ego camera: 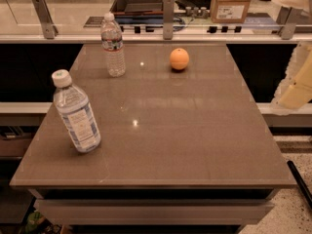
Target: Pick blue plastic bottle
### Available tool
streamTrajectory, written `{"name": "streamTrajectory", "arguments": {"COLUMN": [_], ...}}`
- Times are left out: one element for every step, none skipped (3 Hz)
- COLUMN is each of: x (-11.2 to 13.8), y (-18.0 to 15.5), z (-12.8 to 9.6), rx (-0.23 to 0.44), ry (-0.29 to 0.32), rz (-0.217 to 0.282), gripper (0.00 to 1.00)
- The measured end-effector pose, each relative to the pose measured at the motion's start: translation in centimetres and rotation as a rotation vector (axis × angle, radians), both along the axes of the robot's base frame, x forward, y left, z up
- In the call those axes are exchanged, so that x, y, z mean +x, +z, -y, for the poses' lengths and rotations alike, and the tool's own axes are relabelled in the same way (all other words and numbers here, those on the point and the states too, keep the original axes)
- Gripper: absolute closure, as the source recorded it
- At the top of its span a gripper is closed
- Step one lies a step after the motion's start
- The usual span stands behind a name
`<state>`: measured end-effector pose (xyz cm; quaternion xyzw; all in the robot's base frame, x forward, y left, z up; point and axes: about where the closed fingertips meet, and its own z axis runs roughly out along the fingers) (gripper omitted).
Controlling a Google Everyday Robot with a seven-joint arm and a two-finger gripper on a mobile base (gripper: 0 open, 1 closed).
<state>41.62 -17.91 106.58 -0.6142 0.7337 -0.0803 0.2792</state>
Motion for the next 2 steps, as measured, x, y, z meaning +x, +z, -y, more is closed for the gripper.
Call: {"name": "streamTrajectory", "arguments": {"x": [0.5, 0.8], "y": [-0.2, -0.9], "z": [-1.5, -6.0], "rx": [0.123, 0.259], "ry": [0.107, 0.237], "rz": [0.009, -0.024], "gripper": [0.0, 0.0]}}
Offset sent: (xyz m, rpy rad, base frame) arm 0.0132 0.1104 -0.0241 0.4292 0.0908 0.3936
